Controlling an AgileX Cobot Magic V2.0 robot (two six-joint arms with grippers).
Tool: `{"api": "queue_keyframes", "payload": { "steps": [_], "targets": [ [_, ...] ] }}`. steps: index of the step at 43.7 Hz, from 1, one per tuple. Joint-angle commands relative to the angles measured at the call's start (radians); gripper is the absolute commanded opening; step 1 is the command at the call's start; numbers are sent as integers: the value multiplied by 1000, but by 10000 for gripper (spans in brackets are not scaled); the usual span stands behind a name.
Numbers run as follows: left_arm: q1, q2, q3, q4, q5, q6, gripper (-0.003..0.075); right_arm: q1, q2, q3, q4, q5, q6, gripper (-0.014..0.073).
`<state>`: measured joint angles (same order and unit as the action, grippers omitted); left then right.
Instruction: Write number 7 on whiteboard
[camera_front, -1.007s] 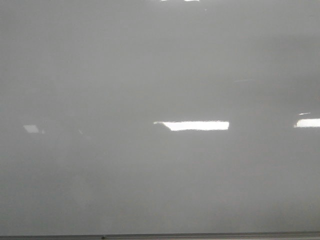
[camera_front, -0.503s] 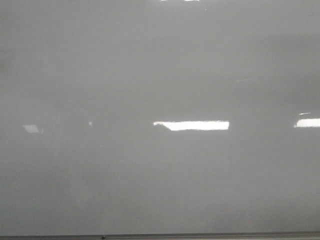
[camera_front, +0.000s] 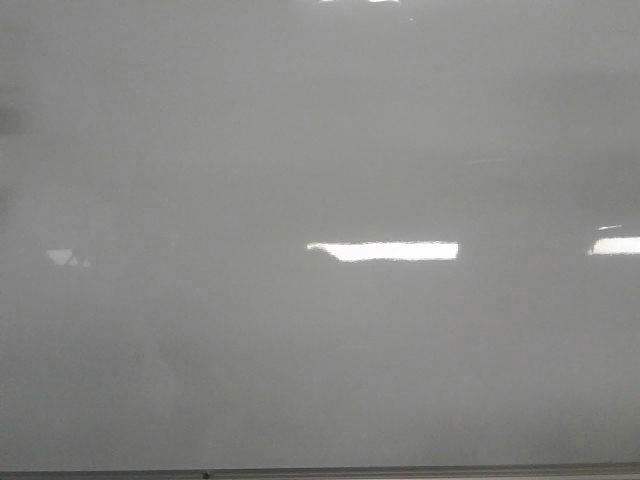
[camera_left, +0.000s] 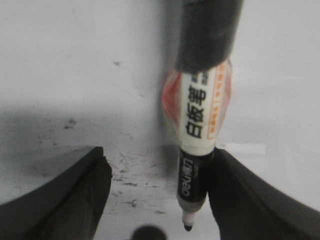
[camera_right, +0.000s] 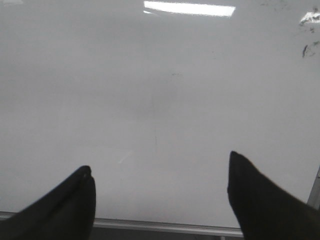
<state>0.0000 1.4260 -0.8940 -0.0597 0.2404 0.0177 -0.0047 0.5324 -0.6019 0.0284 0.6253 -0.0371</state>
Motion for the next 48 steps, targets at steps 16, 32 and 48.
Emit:
{"api": "queue_keyframes", "payload": {
  "steps": [16, 32, 48],
  "targets": [
    [-24, -23, -34, -5, -122, -1, 206, -3, 8, -27, 1, -72, -1, 570],
    [-24, 17, -34, -4, -89, -1, 206, -3, 8, -27, 1, -72, -1, 570],
    [-24, -41, -34, 6, 4, -1, 22, -3, 4, -28, 1, -74, -1, 570]
  ]
}}
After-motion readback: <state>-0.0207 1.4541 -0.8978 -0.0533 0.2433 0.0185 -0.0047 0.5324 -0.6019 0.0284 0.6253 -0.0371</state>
